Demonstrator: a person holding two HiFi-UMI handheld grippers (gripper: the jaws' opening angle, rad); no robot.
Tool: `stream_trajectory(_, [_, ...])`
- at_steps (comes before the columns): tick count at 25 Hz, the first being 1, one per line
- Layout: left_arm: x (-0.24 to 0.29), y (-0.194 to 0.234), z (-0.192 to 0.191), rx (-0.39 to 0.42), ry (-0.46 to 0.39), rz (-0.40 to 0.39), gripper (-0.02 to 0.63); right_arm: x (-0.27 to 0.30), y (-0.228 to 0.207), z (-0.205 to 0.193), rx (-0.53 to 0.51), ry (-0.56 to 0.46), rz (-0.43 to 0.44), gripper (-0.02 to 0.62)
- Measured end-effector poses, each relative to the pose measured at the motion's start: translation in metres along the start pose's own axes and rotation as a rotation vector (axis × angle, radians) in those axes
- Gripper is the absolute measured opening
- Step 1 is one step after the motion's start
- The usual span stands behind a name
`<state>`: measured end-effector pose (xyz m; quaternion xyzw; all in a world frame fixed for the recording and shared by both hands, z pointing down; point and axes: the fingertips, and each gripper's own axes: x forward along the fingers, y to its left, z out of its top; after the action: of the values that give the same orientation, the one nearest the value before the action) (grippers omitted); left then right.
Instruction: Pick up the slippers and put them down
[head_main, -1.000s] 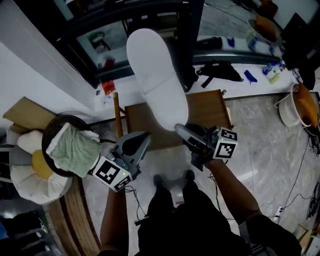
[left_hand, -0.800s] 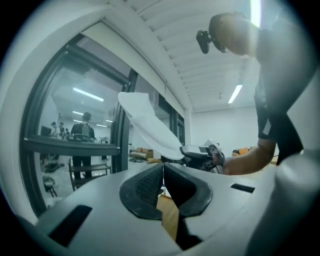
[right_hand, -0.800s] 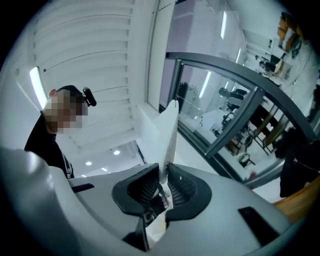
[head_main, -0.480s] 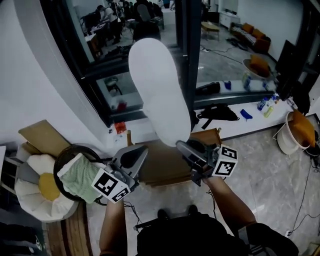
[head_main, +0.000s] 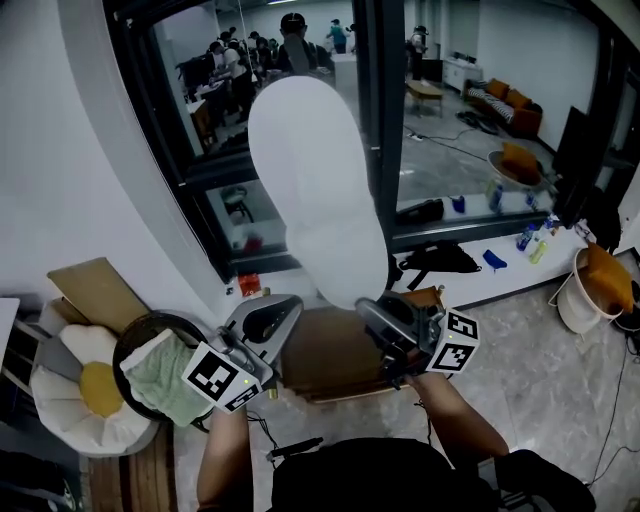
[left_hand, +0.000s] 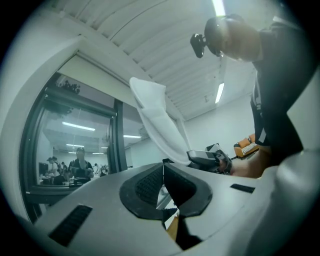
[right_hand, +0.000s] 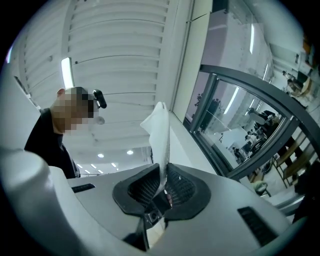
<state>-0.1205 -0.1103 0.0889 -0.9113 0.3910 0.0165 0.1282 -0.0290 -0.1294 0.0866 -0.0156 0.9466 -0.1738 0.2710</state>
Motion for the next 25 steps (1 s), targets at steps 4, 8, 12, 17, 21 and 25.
stream_trajectory(4, [0.003,-0.001,-0.004,0.002,0.010,-0.007,0.013,-0.001,-0.004,0.003,-0.003,-0.006,-0.010,0.052])
stream_trajectory(8, [0.004,0.001,-0.009,-0.001,0.015,-0.001,0.012,-0.003,-0.009,0.002,0.006,-0.013,-0.022,0.052])
stream_trajectory(12, [0.004,0.002,-0.010,-0.004,0.013,-0.001,0.013,-0.005,-0.014,-0.001,0.032,-0.019,-0.031,0.052])
stream_trajectory(17, [0.003,0.001,-0.013,-0.009,0.016,-0.001,0.014,-0.006,-0.017,-0.002,0.050,-0.024,-0.034,0.052])
stream_trajectory(21, [0.003,0.001,-0.020,-0.020,0.028,0.000,0.014,-0.008,-0.023,-0.006,0.062,-0.024,-0.044,0.052])
stream_trajectory(25, [0.006,0.000,-0.036,-0.043,0.052,-0.001,0.014,-0.015,-0.034,-0.015,0.094,-0.014,-0.068,0.052])
